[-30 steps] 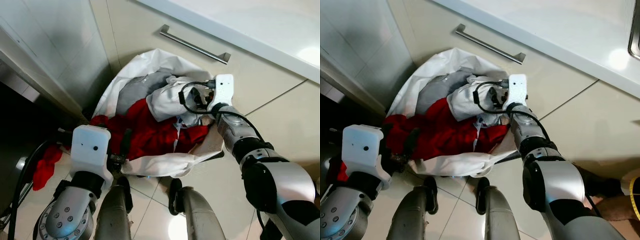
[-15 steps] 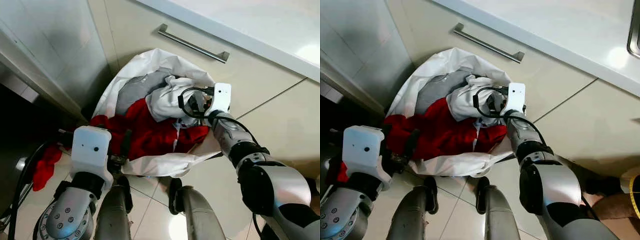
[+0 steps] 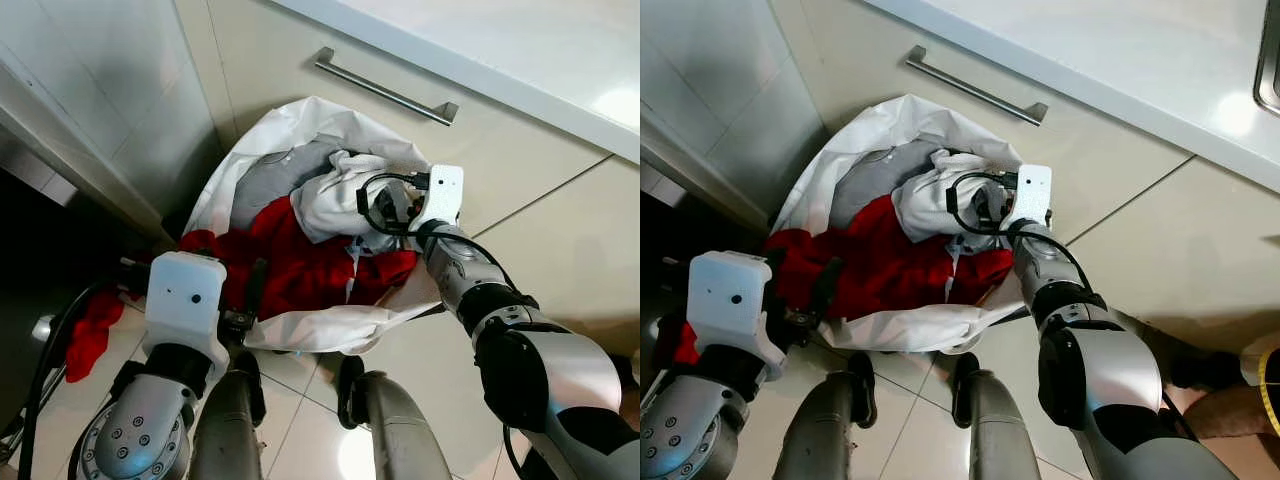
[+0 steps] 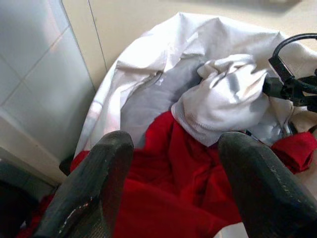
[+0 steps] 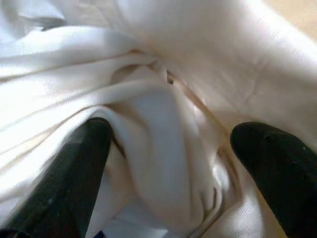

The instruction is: Clothes washing

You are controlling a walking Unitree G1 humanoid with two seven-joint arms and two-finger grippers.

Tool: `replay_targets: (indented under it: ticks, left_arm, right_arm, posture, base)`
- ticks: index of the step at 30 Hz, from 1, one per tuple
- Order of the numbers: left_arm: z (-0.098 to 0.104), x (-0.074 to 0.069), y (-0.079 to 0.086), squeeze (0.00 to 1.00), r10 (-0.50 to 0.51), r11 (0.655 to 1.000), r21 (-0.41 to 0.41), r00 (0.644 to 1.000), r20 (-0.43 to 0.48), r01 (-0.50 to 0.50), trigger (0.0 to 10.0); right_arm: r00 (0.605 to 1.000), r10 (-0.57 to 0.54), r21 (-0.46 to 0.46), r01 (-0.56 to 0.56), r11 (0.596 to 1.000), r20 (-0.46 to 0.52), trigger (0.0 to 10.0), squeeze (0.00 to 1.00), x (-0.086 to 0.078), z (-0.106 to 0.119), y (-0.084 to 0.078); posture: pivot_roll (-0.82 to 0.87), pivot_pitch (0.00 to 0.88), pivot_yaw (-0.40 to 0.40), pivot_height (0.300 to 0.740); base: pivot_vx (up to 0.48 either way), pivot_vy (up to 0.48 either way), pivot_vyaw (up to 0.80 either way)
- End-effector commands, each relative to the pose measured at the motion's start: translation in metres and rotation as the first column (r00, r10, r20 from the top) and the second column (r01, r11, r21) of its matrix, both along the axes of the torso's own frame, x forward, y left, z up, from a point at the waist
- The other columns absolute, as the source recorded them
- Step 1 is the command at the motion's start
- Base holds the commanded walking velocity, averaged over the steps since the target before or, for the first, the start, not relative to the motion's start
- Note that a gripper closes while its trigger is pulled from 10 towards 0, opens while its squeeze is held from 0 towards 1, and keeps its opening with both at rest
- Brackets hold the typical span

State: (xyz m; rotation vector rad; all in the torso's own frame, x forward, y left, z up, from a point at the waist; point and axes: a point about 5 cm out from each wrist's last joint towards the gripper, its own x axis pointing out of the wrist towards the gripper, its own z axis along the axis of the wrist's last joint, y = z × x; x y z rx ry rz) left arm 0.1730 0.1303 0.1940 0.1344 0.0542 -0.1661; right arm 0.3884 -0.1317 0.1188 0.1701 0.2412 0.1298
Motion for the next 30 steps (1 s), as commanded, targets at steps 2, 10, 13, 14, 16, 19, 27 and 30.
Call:
replay_targets:
  ticks: [2, 10, 13, 14, 16, 19, 27, 30]
  left_arm:
    - [0.004, -0.005, -0.001, 0.00, -0.004, 1.000, -0.002, 1.000, 0.022, 0.004, 10.0]
    - [0.005, -0.004, -0.003, 0.00, -0.009, 1.000, -0.002, 1.000, 0.025, 0.009, 10.0]
    - [0.006, -0.004, -0.003, 0.00, -0.012, 1.000, 0.007, 1.000, 0.028, 0.012, 10.0]
    - [0.006, -0.004, -0.003, 0.00, -0.013, 1.000, 0.009, 0.999, 0.029, 0.013, 10.0]
    - [0.006, -0.004, -0.004, 0.00, -0.014, 1.000, 0.009, 0.999, 0.031, 0.014, 10.0]
    - [0.006, -0.004, -0.006, 0.00, -0.023, 1.000, 0.003, 0.999, 0.029, 0.023, 10.0]
    - [-0.002, -0.008, -0.011, 0.00, -0.056, 0.998, -0.007, 0.998, -0.028, 0.056, 10.0]
    - [-0.001, -0.008, -0.011, 0.00, -0.057, 0.998, -0.007, 0.998, -0.028, 0.056, 10.0]
  right_arm:
    - [0.999, -0.001, -0.007, 0.001, 1.000, -0.034, 10.0, 1.00, -0.004, -0.009, -0.001]
    - [0.999, -0.003, -0.007, 0.003, 1.000, -0.032, 0.0, 0.00, -0.002, -0.005, 0.001]
    - [0.999, -0.025, 0.041, 0.026, 0.999, -0.028, 0.0, 0.00, 0.000, -0.002, 0.000]
    - [0.999, -0.031, 0.064, 0.032, 0.997, -0.029, 0.0, 0.00, 0.000, -0.001, 0.000]
    - [0.999, -0.038, 0.086, 0.040, 0.996, -0.030, 0.0, 0.00, 0.001, 0.000, 0.000]
    - [0.999, -0.042, 0.137, 0.045, 0.990, -0.025, 0.0, 0.00, 0.002, 0.003, 0.004]
    - [0.999, -0.041, 0.252, 0.043, 0.967, -0.016, 0.0, 0.00, 0.006, 0.012, 0.015]
    - [1.000, -0.031, 0.265, 0.031, 0.964, -0.007, 0.0, 0.00, 0.007, 0.015, 0.019]
  posture:
    - [0.15, 0.434, -0.092, 0.740]
    - [0.14, 0.428, -0.092, 0.740]
    - [0.14, 0.428, -0.091, 0.740]
    - [0.14, 0.428, -0.091, 0.740]
    - [0.14, 0.428, -0.090, 0.740]
    - [0.13, 0.430, -0.089, 0.740]
    - [0.13, 0.434, -0.089, 0.740]
    - [0.13, 0.434, -0.091, 0.740]
  base:
    - [0.000, 0.000, 0.00]
    - [0.000, 0.000, 0.00]
    - [0.000, 0.000, 0.00]
    - [0.000, 0.000, 0.00]
    - [0.000, 0.000, 0.00]
    - [0.000, 0.000, 0.00]
    - [0.000, 0.000, 0.00]
    - [0.000, 0.000, 0.00]
